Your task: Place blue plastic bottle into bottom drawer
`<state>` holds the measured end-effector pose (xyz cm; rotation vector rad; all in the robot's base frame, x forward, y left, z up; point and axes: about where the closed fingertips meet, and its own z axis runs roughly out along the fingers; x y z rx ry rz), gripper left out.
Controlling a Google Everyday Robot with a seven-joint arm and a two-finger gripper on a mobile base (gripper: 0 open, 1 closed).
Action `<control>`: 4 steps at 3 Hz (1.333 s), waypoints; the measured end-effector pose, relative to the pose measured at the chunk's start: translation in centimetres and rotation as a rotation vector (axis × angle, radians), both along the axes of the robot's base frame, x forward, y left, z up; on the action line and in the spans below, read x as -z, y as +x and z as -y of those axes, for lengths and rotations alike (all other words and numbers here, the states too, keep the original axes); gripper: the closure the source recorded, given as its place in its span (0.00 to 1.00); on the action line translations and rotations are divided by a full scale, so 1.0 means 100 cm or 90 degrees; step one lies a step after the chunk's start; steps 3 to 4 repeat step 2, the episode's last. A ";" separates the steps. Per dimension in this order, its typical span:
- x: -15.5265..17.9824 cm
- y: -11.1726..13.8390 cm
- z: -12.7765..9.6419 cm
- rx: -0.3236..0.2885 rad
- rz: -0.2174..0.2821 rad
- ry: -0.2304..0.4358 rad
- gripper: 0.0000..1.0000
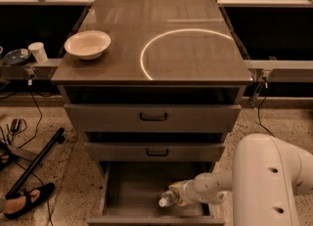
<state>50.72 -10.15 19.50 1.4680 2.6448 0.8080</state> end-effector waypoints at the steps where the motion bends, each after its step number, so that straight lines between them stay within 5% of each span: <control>1: 0.000 0.000 0.000 0.000 0.000 0.000 0.00; 4: 0.000 0.000 0.000 0.000 0.000 0.000 0.00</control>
Offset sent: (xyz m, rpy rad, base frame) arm 0.0000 0.0000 0.0000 0.0000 0.0000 0.0000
